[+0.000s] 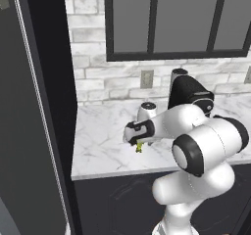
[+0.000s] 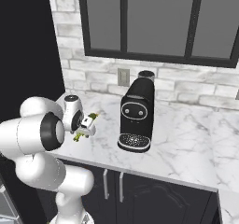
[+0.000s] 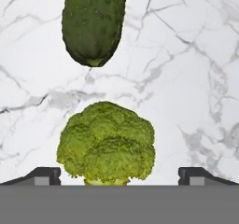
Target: Place the liquor on the top shelf of the fridge to keep it out of children's reach, and place the broccoli and cucumber on lower shelves for easy access.
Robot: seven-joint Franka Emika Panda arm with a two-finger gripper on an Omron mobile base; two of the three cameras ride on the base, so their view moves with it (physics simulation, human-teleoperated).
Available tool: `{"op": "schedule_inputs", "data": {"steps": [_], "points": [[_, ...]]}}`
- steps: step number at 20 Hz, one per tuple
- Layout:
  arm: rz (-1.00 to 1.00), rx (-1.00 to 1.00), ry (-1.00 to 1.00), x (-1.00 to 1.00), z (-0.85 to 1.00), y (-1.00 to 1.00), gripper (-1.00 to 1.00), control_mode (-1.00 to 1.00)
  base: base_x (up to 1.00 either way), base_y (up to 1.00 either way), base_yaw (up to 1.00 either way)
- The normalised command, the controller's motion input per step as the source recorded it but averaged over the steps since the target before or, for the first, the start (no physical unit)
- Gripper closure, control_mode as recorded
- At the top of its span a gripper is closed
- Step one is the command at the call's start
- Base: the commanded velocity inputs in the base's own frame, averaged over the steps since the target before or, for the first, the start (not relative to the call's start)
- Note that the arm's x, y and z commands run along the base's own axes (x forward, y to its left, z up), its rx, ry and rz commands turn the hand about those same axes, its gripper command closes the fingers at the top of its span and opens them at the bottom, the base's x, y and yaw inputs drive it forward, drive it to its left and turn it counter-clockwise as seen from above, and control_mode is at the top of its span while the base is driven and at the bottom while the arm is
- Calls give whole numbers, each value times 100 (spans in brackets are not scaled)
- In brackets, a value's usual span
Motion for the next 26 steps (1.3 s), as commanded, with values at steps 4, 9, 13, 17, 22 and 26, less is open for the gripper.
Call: {"op": "schedule_inputs", "data": {"steps": [4,9,13,17,22,26], "points": [[0,0,0,13,-26,1,-100,-100,0,0,0],[0,0,0,16,-23,2,-100,-100,0,0,0],[0,0,1,12,-27,6,-100,-100,0,0,0],[0,0,6,0,-36,5,-100,-100,0,0,0],[-1,0,5,0,-32,6,100,-100,0,0,0],[0,0,0,-3,-18,0,100,-100,0,0,0]]}}
